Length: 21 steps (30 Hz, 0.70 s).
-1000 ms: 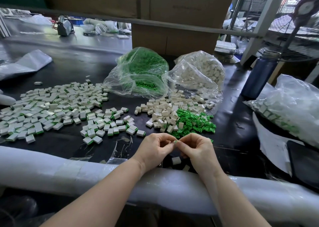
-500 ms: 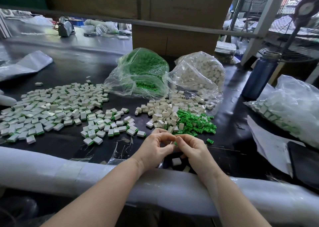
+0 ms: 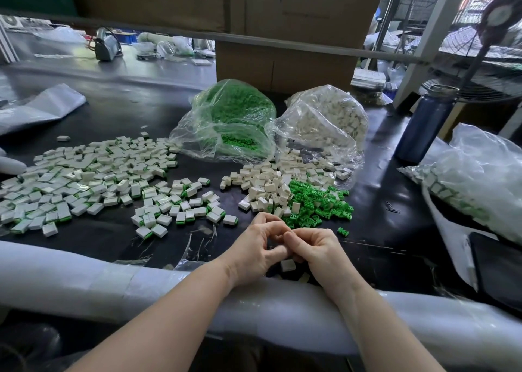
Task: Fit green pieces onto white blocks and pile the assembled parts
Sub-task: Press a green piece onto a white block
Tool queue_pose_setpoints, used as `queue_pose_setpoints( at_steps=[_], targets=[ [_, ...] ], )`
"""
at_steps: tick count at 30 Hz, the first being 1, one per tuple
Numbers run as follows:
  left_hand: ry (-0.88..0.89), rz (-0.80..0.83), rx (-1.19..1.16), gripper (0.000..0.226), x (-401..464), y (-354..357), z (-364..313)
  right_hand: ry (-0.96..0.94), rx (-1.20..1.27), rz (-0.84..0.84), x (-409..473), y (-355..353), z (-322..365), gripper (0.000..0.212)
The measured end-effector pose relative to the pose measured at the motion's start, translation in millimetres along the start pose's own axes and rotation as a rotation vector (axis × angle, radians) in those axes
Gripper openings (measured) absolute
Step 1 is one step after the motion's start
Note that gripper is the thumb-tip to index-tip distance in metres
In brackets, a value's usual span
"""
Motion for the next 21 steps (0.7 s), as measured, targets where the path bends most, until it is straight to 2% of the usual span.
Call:
queue_pose_setpoints(
  at_steps=[16, 21],
  targets=[
    [-0.007, 0.033, 0.054, 0.016, 1.5, 3.0, 3.0, 0.008, -0.031, -0.031, -0.6, -1.9, 0.2, 0.023],
    [0.004, 0.018, 0.010, 0.015, 0.3, 1.3, -0.4, -0.015, 0.018, -0.011, -1.2, 0.3, 3.9, 0.017]
  ],
)
Point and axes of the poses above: each hand's wrist, its own x-axis towards the middle knuckle, its own y-axis out of the palm, z = x × y, the point moved 9 cm from there along x, towards the middle knuckle, and after that the axes turned 12 degrees about -x, right-handed, at the moved point
